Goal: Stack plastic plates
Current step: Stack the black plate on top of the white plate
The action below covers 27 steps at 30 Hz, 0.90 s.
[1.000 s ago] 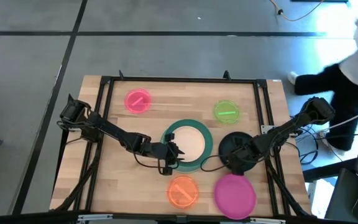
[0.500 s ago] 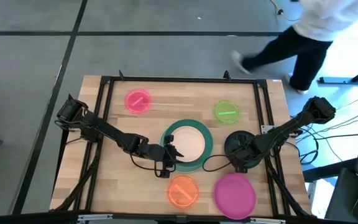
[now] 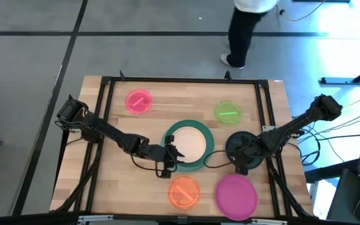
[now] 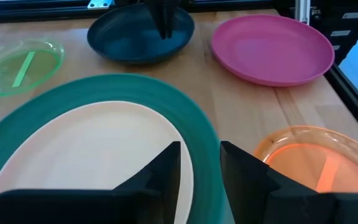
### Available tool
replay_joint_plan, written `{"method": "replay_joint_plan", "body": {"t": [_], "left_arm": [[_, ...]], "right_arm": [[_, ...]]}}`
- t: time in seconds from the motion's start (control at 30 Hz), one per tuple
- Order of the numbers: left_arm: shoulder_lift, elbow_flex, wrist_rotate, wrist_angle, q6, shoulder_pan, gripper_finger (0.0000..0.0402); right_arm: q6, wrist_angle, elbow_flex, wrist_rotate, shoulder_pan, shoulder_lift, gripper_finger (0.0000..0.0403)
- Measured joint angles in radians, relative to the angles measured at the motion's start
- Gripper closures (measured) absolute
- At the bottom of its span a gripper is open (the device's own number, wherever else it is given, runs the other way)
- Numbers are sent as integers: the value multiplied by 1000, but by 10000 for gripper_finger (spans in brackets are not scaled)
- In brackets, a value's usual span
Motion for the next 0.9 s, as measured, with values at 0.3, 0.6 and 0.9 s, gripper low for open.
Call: {"method": "replay_joint_plan", "body": {"t": [0.3,0.6,0.9], "left_arm": [[0,0,0,-10,-23,-1,296],[-1,0,-1,-9,-44,0,296],[-1,0,-1,-8,-44,0,296]], "right_arm": [[62,38,1,-81,0,42,233],[118,67,-17,-90,0,135,203],[90,105,-16,-93,1,204,324]]}}
